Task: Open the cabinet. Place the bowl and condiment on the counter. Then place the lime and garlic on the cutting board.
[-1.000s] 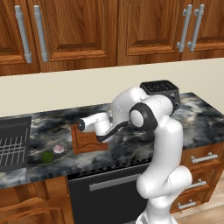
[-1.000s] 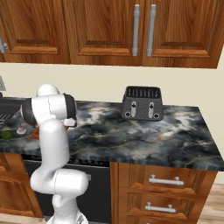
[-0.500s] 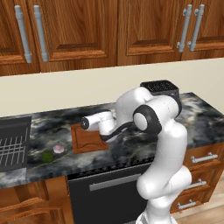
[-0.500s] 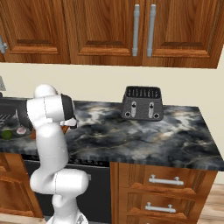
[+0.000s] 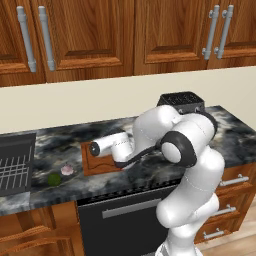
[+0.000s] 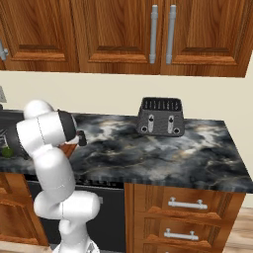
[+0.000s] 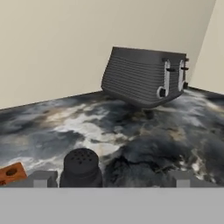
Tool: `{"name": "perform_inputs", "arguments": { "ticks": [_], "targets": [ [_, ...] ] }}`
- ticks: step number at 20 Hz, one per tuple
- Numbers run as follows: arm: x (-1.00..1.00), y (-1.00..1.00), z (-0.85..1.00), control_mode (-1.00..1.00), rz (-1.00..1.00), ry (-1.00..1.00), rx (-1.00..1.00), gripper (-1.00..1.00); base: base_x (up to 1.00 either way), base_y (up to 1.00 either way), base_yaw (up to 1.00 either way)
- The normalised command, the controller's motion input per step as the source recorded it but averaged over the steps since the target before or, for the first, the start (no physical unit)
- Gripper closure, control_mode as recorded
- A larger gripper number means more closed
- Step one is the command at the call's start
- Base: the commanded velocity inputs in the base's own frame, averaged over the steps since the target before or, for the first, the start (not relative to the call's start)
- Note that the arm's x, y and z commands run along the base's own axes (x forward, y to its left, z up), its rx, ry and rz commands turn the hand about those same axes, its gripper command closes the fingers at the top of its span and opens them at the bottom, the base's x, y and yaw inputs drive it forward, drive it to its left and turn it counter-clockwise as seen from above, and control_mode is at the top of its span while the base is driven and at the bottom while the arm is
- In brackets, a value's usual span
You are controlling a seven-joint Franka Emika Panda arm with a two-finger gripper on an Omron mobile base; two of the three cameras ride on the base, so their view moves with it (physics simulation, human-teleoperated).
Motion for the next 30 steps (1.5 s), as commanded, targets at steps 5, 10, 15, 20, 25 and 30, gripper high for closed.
{"name": "perform_inputs", "arguments": {
  "ticks": [5, 10, 15, 20, 25, 30],
  "targets": [
    [-0.35, 0.1, 0.17, -1.0, -0.01, -0.14, 0.0, -1.0, 0.0, 0.0, 0.0],
    [-0.3, 0.07, 0.34, -1.0, -0.02, -0.15, 0.0, -1.0, 0.0, 0.0, 0.0],
    [-0.36, 0.08, 0.37, -1.0, -0.02, -0.12, 0.0, -1.0, 0.0, 0.0, 0.0],
    [-0.48, 0.01, 0.33, -1.0, -0.01, -0.05, 0.0, -1.0, 0.0, 0.0, 0.0],
    [-0.48, 0.0, 0.42, -1.0, -0.01, 0.0, 0.01, -1.0, 0.0, 0.0, 0.0],
    [-0.45, 0.0, 0.56, -1.0, -0.03, 0.0, 0.06, -1.0, 0.0, 0.0, 0.0]
  ]
}}
